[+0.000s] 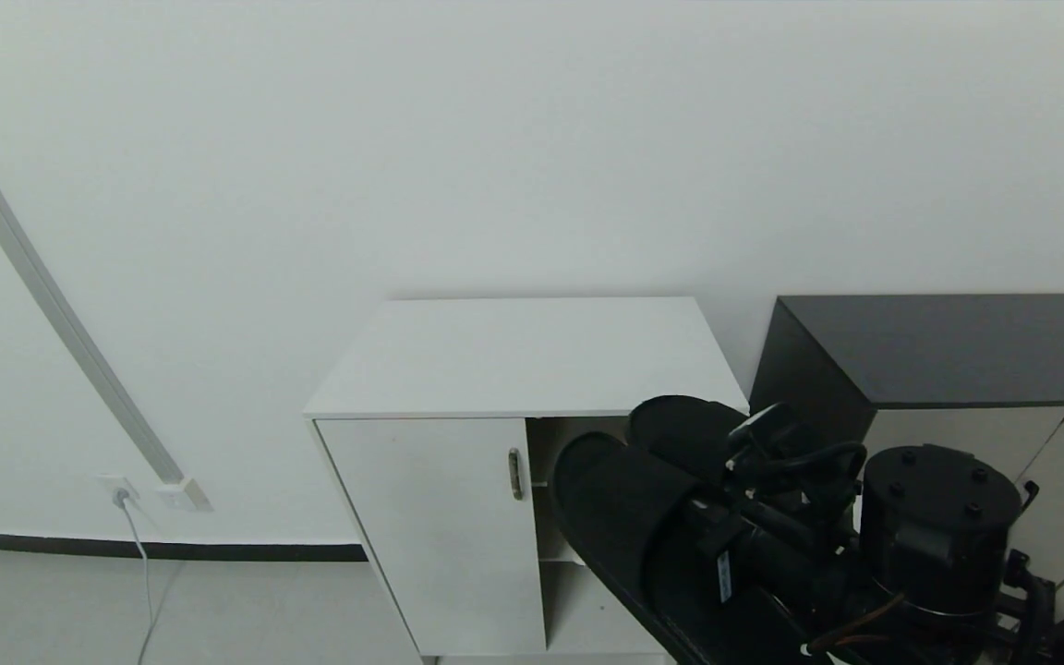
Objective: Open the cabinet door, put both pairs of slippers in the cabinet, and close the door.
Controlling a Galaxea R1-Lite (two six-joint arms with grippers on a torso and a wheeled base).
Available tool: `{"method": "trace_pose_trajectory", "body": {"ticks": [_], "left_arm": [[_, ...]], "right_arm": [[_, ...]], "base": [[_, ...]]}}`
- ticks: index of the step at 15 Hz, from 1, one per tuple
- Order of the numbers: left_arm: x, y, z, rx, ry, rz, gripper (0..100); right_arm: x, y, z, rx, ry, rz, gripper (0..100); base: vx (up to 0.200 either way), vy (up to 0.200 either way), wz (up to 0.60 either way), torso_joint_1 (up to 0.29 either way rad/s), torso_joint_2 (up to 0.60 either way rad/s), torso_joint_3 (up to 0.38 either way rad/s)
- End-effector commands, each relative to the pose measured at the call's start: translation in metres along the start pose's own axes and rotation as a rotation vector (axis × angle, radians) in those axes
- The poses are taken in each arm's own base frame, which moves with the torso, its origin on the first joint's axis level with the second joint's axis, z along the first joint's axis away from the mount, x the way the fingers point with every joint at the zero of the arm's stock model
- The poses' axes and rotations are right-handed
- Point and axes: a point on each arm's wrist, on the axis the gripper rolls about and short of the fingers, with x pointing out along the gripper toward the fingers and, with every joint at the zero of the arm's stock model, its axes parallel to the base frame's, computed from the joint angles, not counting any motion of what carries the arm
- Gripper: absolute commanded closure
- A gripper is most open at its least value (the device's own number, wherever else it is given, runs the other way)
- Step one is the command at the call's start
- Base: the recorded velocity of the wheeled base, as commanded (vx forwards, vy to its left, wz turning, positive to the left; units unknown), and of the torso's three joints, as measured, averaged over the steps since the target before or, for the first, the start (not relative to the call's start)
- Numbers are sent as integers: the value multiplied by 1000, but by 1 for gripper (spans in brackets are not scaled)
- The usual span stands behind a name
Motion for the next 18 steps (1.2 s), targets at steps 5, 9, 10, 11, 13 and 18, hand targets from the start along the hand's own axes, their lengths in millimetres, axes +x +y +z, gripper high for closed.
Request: {"method": "trace_pose_trajectory", "body": {"ticks": [5,9,10,11,13,18], "left_arm": [[0,0,0,-2,1,1,100],[0,0,0,-2,1,1,100],[0,0,0,-2,1,1,100],[0,0,0,-2,1,1,100],[0,0,0,-2,1,1,100],[0,0,0,-2,1,1,100]], "right_arm": [[-1,0,-2,-2,6,0,100],[-1,0,-4,-2,15,2,100],[-1,0,-5,-3,17,2,100],[-1,0,-5,-5,20,2,100],[-1,0,-7,-5,24,4,100],[0,1,-8,-6,28,4,100]], "base": [[0,0,0,0,0,0],[0,0,0,-144,340,184],[0,0,0,-168,388,212],[0,0,0,-163,388,212],[0,0,0,-202,471,261],[0,0,0,-223,549,320]]}}
